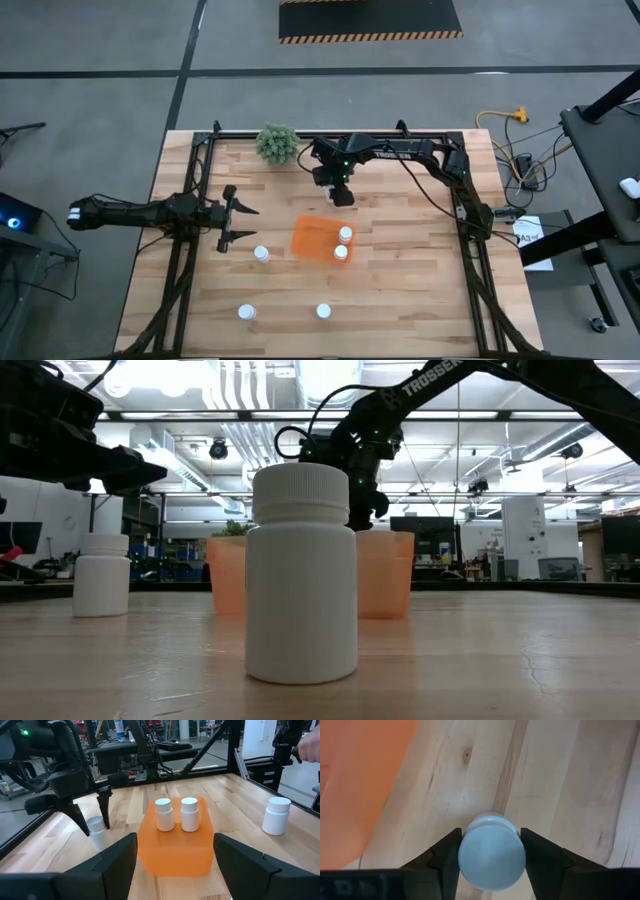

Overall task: Pick and place pill bottles into a basket
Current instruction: Put the pill bottle into the bin

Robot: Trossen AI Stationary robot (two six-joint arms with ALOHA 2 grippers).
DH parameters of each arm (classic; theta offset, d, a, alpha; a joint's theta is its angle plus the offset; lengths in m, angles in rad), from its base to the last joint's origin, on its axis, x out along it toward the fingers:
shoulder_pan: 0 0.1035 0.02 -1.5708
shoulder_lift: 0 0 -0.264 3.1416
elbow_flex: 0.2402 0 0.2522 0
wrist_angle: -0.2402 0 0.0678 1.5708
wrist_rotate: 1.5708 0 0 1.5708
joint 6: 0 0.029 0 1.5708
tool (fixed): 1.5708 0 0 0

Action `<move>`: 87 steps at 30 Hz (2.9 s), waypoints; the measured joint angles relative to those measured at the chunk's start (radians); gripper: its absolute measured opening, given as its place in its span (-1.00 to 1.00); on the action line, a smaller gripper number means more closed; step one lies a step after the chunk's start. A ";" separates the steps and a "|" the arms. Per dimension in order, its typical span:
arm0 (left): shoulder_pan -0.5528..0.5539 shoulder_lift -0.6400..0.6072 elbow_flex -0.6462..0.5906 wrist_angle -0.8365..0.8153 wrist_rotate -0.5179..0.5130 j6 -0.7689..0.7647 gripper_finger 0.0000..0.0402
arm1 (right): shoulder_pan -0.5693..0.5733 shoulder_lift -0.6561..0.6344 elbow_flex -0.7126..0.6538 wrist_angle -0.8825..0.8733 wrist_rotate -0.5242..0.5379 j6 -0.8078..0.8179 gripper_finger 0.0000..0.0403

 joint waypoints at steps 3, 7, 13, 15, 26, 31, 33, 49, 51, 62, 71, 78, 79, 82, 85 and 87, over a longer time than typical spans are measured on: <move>0.000 0.000 0.000 0.000 0.000 0.000 0.22 | 0.000 -0.002 0.002 -0.001 -0.002 0.000 -0.27; 0.000 -0.001 0.000 0.000 0.000 0.000 0.22 | 0.000 -0.004 0.002 -0.016 -0.009 -0.005 -0.28; 0.000 0.000 0.000 0.000 0.000 0.000 0.22 | 0.006 -0.016 0.007 -0.057 -0.013 0.002 -0.27; 0.000 0.000 0.000 0.000 0.000 0.000 0.22 | 0.010 -0.024 0.015 -0.071 -0.012 0.008 -0.27; 0.000 -0.001 0.000 -0.001 0.000 0.000 0.22 | 0.091 -0.098 0.021 -0.093 -0.009 0.045 -0.27; 0.000 -0.001 0.000 0.000 0.000 0.000 0.22 | 0.146 -0.146 0.020 -0.079 0.040 0.052 -0.27; 0.000 0.000 0.000 0.000 0.000 0.000 0.22 | 0.158 -0.168 0.020 -0.071 0.038 0.078 -0.27; 0.000 -0.001 0.000 0.000 0.000 0.000 0.22 | 0.276 -0.219 0.006 -0.026 0.001 0.143 -0.27; 0.000 0.000 0.000 -0.001 0.000 0.000 0.22 | 0.293 -0.215 0.003 -0.019 0.000 0.144 -0.27; 0.000 -0.001 0.000 0.000 0.000 0.000 0.22 | 0.314 -0.215 -0.110 0.132 0.004 0.161 -0.27; 0.000 0.000 0.000 0.000 0.000 0.000 0.22 | 0.315 -0.213 -0.165 0.189 0.005 0.162 -0.27; 0.000 -0.001 0.000 0.000 0.000 0.000 0.22 | 0.315 -0.213 -0.230 0.265 0.005 0.162 -0.27; 0.000 -0.001 0.000 0.000 0.000 0.000 0.22 | 0.315 -0.213 -0.240 0.279 0.009 0.165 -0.27; 0.000 -0.001 0.000 0.000 0.000 0.000 0.22 | 0.314 -0.213 -0.270 0.306 0.015 0.166 -0.27; 0.000 0.000 0.000 0.000 0.000 0.000 0.22 | 0.311 -0.212 -0.288 0.319 0.026 0.171 -0.27; 0.000 -0.001 0.000 0.000 0.000 0.000 0.22 | 0.310 -0.213 -0.295 0.319 0.066 0.176 -0.27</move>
